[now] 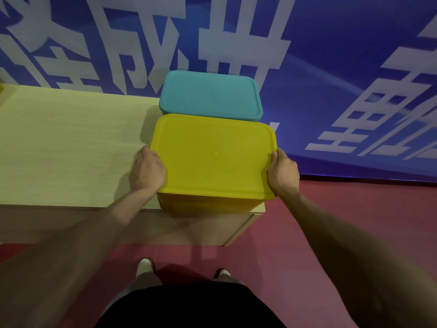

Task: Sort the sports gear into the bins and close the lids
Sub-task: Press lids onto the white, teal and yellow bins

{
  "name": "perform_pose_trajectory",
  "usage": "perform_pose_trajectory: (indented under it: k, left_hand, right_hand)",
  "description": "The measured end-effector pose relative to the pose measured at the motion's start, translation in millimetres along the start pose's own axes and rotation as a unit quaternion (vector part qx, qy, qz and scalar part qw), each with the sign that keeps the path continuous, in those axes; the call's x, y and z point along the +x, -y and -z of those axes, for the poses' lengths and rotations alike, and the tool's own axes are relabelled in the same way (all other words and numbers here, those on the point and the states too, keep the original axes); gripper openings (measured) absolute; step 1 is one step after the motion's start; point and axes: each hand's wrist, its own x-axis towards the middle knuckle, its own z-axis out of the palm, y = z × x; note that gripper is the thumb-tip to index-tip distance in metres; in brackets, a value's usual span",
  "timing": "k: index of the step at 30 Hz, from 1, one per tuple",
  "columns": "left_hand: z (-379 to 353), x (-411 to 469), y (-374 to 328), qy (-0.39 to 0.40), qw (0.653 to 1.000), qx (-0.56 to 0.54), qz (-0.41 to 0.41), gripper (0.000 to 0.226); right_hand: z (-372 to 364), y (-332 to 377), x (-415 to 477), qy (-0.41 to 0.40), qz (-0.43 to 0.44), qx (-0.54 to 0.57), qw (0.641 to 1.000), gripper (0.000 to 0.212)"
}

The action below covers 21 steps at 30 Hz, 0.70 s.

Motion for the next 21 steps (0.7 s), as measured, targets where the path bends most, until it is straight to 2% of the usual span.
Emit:
perform_pose_trajectory:
  k: [4,8,11,15,18,21]
  left_hand:
    - [1,-2,-1,-0.013,0.998,0.045,-0.051,0.037]
    - [3,2,-2,0.018,0.986,0.109,-0.125,0.061]
    - [5,2,-3,0.036,0.980,0.133,-0.144,0.066]
    - [7,10,-3,0.036,0.949,0.194,-0.245,0.071]
    - [9,19,-6,0.048,0.939,0.205,-0.272,0.065]
    - [15,31,-12,0.038,0.935,0.192,-0.295,0.049]
  right_hand:
    - [-1,-2,-2,-0.017,0.005,0.026,1.000,0.036]
    - [-1,-5,-6,-0.015,-0.016,0.066,0.998,0.038]
    - [1,-2,-5,0.001,-0.015,0.033,0.999,0.038]
    - [3,1,-2,0.051,0.054,-0.025,0.997,0.049]
    - [2,3,5,0.089,0.079,-0.106,0.987,0.050]
    - [4,11,17,0.072,0.079,-0.134,0.985,0.042]
